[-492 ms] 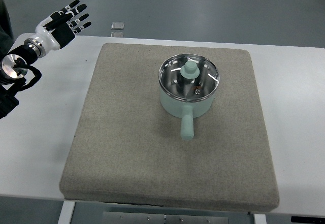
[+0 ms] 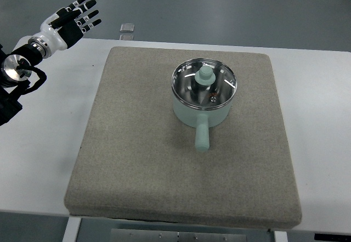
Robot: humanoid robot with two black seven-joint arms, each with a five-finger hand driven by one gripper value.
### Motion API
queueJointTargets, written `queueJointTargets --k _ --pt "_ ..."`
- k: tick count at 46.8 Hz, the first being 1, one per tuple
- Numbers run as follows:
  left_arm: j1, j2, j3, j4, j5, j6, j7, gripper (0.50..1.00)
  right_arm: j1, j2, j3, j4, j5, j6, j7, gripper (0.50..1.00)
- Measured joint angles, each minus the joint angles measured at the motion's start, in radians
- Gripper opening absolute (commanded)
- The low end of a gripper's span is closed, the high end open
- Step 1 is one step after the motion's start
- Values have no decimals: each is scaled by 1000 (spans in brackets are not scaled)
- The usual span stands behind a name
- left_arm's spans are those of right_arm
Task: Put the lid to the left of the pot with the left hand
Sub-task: 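Raise the left hand and swing it toward the saucepan, then reach the left hand over the glass lid's green knob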
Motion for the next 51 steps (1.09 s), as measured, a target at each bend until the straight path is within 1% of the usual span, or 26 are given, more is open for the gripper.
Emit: queueJointTargets --k 3,7,11,15,20,26,35,38,45,51 --pt "-2 1 6 -2 3 -8 -1 999 0 0 0 0 0 0 0 924" --pt "-15 6 13 -6 37 -43 -2 999 0 0 0 0 0 0 0 924" --pt "-38 12 13 -7 164 -100 -2 999 0 0 0 0 0 0 0 924" --pt "-83 22 12 -14 360 -151 -2 999 0 0 0 0 0 0 0 924" --pt "-128 38 11 -49 552 -185 -2 999 0 0 0 0 0 0 0 924" --pt "-149 52 11 -137 739 -190 -3 999 0 0 0 0 0 0 0 924" --pt "-161 83 13 -336 1007 -190 -29 996 0 0 0 0 0 0 0 924" --pt "-167 85 13 -385 1066 -190 -31 996 0 0 0 0 0 0 0 924" --pt "-214 83 25 -442 1143 -192 -31 996 0 0 0 0 0 0 0 924" --pt "-295 72 130 -448 1214 -201 -31 996 0 0 0 0 0 0 0 924"
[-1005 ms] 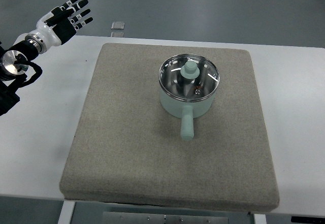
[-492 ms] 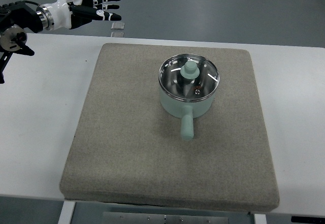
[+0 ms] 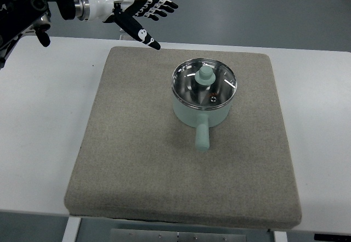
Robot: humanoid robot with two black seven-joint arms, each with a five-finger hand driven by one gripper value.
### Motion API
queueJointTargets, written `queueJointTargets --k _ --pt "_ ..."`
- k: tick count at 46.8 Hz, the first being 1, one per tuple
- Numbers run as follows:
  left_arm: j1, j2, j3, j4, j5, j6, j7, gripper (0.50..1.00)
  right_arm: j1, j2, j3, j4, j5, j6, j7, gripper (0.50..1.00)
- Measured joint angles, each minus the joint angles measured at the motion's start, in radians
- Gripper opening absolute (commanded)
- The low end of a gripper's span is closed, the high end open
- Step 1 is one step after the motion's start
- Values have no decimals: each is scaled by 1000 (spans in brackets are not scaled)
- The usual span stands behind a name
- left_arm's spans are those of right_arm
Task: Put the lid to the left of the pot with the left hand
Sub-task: 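Reach the left hand over the glass lid's green knob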
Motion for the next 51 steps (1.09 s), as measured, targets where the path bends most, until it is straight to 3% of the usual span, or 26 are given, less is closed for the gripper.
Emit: queueJointTargets --k 7,27,51 --pt "-67 -38 90 -26 80 -2 0 994 0 0 0 0 0 0 0 924" --pt "-101 -207 97 -63 383 -2 0 996 0 0 0 0 0 0 0 924" --pt "-108 -284 104 -62 572 -9 0 981 0 0 0 0 0 0 0 924"
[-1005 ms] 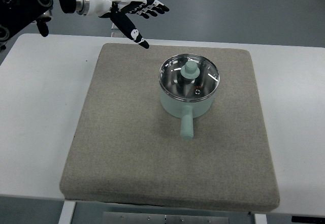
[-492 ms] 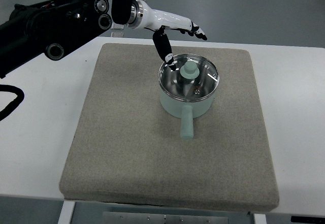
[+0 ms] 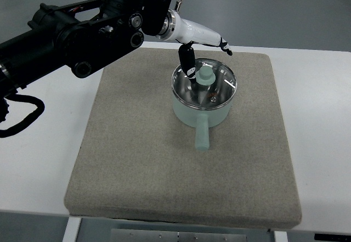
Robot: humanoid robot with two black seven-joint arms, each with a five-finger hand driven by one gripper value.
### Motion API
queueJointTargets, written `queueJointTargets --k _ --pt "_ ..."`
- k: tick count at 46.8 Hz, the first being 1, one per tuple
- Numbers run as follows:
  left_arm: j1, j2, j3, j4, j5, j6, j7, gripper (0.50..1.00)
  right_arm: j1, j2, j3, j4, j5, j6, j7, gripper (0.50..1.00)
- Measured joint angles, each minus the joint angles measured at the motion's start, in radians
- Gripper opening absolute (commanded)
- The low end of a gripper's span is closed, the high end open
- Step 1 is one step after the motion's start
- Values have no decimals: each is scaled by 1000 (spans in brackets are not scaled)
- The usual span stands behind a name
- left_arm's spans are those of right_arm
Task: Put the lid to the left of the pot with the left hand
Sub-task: 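Reach the left hand over the glass lid's green knob, then close the left hand's fingers around the green lid knob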
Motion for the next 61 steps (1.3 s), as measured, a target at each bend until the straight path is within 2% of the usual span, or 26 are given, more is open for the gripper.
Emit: queueJointTargets --k 5,10,14,20,31,39,52,56,61 --pt "1 -5 6 0 8 0 0 962 0 0 0 0 0 0 0 924" --pt "1 -5 14 1 26 0 0 904 0 0 0 0 0 0 0 924" --pt "1 -5 14 1 39 0 0 887 0 0 0 0 0 0 0 924" --pt "1 -5 14 1 42 0 -1 827 0 0 0 0 0 0 0 924" --pt "1 -5 14 -1 42 0 -2 748 0 0 0 0 0 0 0 924" --pt "1 -5 14 -3 42 0 -2 711 0 0 0 0 0 0 0 924" --pt "0 -5 14 -18 42 0 -2 701 0 0 0 0 0 0 0 924" --pt "0 -5 14 -18 42 0 -2 677 0 0 0 0 0 0 0 924" --pt "0 -4 14 -22 42 0 -2 671 0 0 0 0 0 0 0 924"
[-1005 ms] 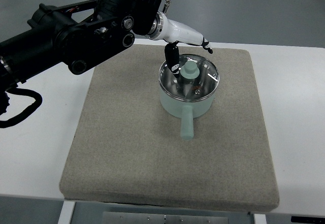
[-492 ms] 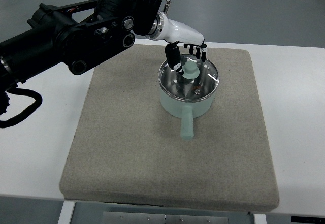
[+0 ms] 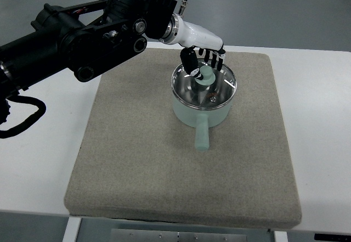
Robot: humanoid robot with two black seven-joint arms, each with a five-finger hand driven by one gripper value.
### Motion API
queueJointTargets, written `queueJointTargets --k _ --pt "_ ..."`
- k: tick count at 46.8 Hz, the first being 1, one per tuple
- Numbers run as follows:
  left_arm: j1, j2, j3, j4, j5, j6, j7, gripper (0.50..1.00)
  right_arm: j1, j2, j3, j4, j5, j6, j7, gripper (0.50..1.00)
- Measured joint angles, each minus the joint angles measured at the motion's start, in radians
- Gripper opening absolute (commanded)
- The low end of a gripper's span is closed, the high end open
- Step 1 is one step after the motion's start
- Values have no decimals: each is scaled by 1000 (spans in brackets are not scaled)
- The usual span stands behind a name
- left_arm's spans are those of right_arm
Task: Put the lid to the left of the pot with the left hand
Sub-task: 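Close the left hand's fingers around the green lid knob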
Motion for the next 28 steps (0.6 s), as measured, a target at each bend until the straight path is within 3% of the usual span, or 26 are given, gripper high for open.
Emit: queueJointTargets --k 25,28 --pt "0 2 0 -2 18 0 0 671 0 0 0 0 0 0 0 924" --pt "0 2 0 -2 18 0 0 643 0 0 0 0 0 0 0 924"
